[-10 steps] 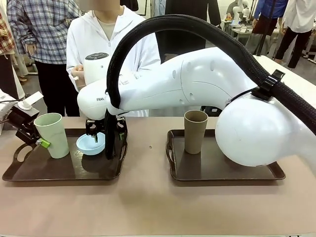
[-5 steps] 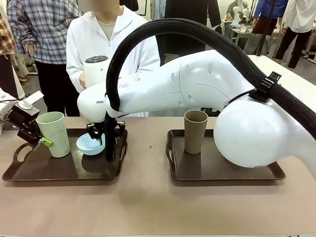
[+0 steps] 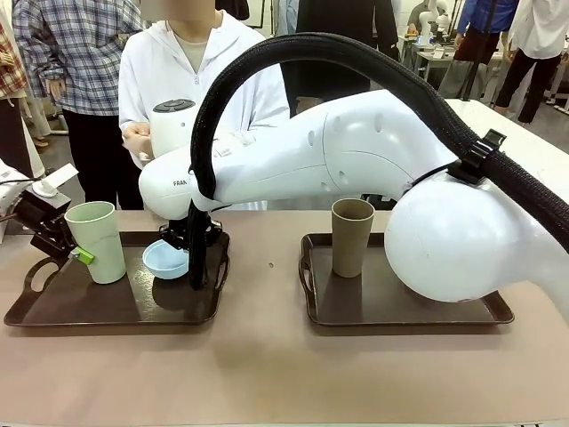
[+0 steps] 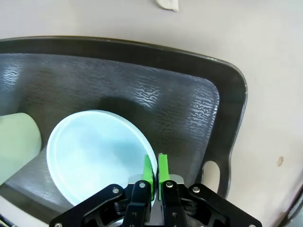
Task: Set up a tray with a mat and arrange the tableware.
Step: Pick up the Picnic Bowl and Reusable plastic cup from the Handle tray in front of the human's position and hold them in the air.
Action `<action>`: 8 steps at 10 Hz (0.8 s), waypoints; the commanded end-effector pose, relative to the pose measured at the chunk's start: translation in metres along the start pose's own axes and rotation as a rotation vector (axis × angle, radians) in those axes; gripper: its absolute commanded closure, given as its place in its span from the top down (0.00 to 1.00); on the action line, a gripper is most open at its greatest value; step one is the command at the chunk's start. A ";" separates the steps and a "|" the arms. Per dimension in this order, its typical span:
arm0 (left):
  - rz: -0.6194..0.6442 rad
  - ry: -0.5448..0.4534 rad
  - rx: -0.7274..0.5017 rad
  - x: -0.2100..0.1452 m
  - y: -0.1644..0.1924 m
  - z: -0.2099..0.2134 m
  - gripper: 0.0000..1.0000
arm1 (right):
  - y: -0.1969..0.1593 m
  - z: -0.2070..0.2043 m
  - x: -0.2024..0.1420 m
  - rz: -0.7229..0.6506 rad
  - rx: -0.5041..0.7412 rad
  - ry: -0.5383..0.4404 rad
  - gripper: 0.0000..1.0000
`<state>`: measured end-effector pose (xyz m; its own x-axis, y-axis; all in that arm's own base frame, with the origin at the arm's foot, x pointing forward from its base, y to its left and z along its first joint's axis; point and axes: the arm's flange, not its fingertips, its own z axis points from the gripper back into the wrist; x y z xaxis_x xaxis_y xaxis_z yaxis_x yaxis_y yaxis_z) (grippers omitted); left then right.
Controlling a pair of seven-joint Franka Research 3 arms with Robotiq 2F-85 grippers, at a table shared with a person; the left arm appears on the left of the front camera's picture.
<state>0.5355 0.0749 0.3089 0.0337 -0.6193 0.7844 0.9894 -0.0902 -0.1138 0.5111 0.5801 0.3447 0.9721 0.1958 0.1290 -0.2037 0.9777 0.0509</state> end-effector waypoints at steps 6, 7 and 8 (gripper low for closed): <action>-0.029 0.008 -0.003 0.041 -0.038 0.052 0.74 | -0.020 0.106 -0.027 -0.027 0.105 0.057 0.00; -0.043 0.022 0.003 0.064 -0.061 0.074 0.74 | -0.021 0.139 -0.037 -0.026 0.107 0.035 0.00; -0.057 0.047 0.006 0.086 -0.079 0.092 0.74 | -0.021 0.170 -0.049 -0.026 0.096 0.006 0.00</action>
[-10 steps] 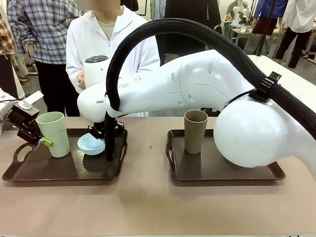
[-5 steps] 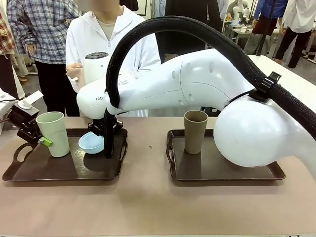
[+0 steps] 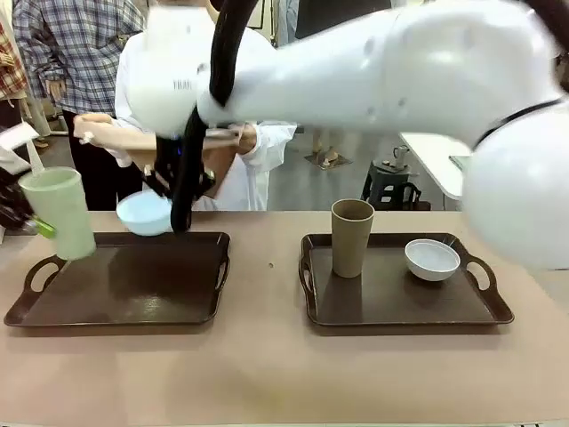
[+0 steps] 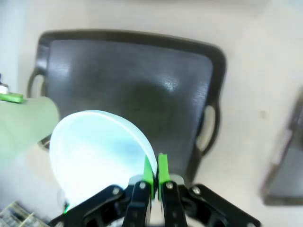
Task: Set up a tray with a mat and arrange the tableware.
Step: Pick up the Picnic Bowl and Reusable plastic cup from the Handle tray in front of the human's position and hold them in the air.
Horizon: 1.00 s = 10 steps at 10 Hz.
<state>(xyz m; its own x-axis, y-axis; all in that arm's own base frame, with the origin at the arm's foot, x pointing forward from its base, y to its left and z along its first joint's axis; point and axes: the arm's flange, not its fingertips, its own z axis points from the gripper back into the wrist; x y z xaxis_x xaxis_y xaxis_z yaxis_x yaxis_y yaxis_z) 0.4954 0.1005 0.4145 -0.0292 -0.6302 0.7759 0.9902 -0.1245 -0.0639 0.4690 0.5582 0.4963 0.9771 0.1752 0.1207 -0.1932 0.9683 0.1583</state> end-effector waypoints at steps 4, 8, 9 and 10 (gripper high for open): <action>-0.049 0.043 0.083 0.088 -0.088 0.059 0.74 | 0.000 0.075 -0.050 -0.020 -0.037 -0.017 0.00; -0.060 0.047 0.085 0.094 -0.089 0.072 0.74 | 0.002 0.083 -0.046 0.014 -0.028 -0.019 0.00; -0.060 0.047 0.085 0.094 -0.089 0.072 0.74 | 0.002 0.083 -0.046 0.014 -0.028 -0.019 0.00; -0.060 0.047 0.085 0.094 -0.089 0.072 0.74 | 0.002 0.083 -0.046 0.014 -0.028 -0.019 0.00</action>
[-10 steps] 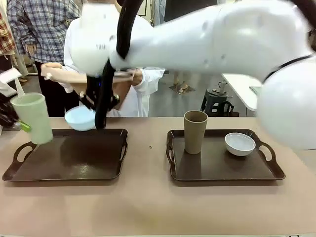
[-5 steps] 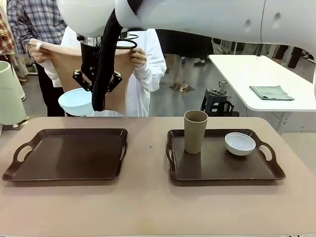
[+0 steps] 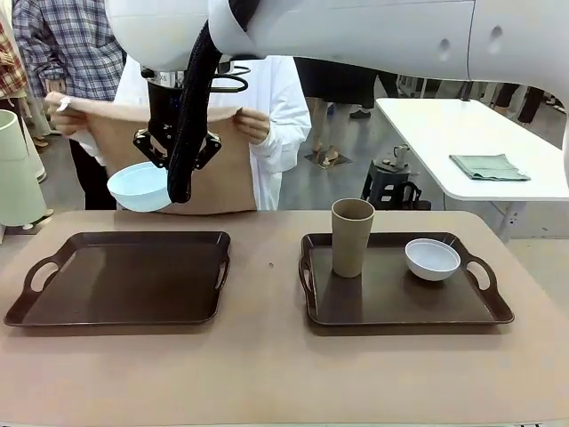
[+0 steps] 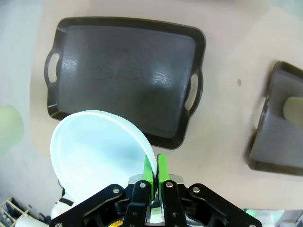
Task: Set up a tray with a mat and arrange the tableware.
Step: Pick up the Picnic Bowl and Reusable plastic cup from the Handle tray in front of the human's position and hold them in the air, then place the Picnic Bowl and Reusable plastic cup back onto the Handle tray in front of the human's position.
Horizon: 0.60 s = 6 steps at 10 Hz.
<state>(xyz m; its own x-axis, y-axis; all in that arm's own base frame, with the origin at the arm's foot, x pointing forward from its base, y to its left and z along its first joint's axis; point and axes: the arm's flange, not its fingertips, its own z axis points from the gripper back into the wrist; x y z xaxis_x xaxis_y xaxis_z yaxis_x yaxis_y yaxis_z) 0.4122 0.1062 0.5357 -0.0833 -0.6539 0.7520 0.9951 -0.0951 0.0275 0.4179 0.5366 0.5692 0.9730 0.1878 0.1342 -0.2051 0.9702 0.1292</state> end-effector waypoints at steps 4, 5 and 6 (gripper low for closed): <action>-0.010 0.008 0.003 0.001 0.002 0.003 0.74 | 0.001 0.003 -0.001 -0.002 0.000 -0.007 0.00; -0.010 0.008 0.003 0.001 0.002 0.003 0.74 | 0.001 0.003 -0.001 -0.002 0.000 -0.007 0.00; -0.010 0.008 0.003 0.001 0.002 0.003 0.74 | 0.001 0.003 -0.001 -0.002 0.000 -0.007 0.00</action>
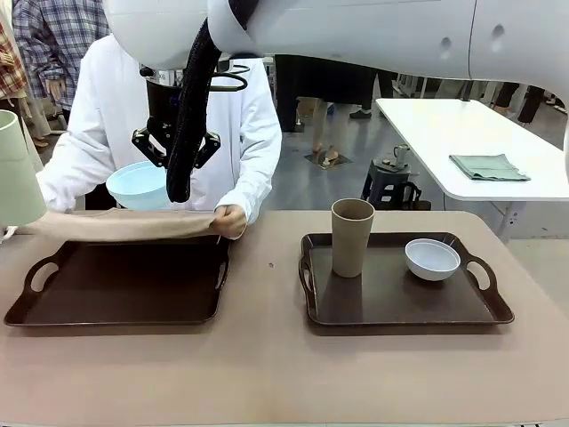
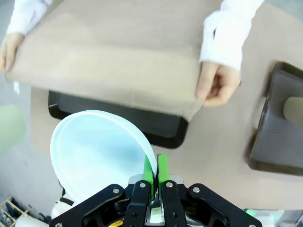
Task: Set up a tray with a mat and arrange the tableware.
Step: Place the Picnic Bowl and Reusable plastic cup back onto the Handle tray in front of the human's position.
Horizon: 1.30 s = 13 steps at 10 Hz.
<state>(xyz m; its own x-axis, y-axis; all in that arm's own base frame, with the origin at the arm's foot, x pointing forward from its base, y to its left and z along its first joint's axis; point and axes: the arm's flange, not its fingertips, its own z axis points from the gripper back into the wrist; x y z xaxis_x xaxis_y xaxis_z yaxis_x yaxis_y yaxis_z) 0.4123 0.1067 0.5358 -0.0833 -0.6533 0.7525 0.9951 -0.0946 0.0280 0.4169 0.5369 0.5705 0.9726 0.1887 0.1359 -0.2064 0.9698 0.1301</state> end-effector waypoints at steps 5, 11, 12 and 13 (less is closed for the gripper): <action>-0.010 0.009 0.002 0.001 0.002 0.002 0.74 | 0.000 0.002 0.000 -0.003 -0.002 -0.005 0.00; -0.010 0.009 0.002 0.001 0.002 0.002 0.74 | 0.000 0.002 0.000 -0.003 -0.002 -0.005 0.00; -0.010 0.009 0.002 0.001 0.002 0.002 0.74 | 0.000 0.002 0.000 -0.003 -0.002 -0.005 0.00; -0.010 0.009 0.002 0.001 0.002 0.002 0.74 | 0.000 0.002 0.000 -0.003 -0.002 -0.005 0.00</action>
<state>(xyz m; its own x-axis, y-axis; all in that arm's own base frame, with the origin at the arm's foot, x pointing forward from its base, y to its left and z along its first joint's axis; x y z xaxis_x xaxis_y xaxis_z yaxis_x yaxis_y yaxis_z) 0.4123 0.1067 0.5358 -0.0842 -0.6521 0.7534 0.9950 -0.0955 0.0286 0.4169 0.5368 0.5705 0.9726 0.1887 0.1359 -0.2064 0.9698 0.1301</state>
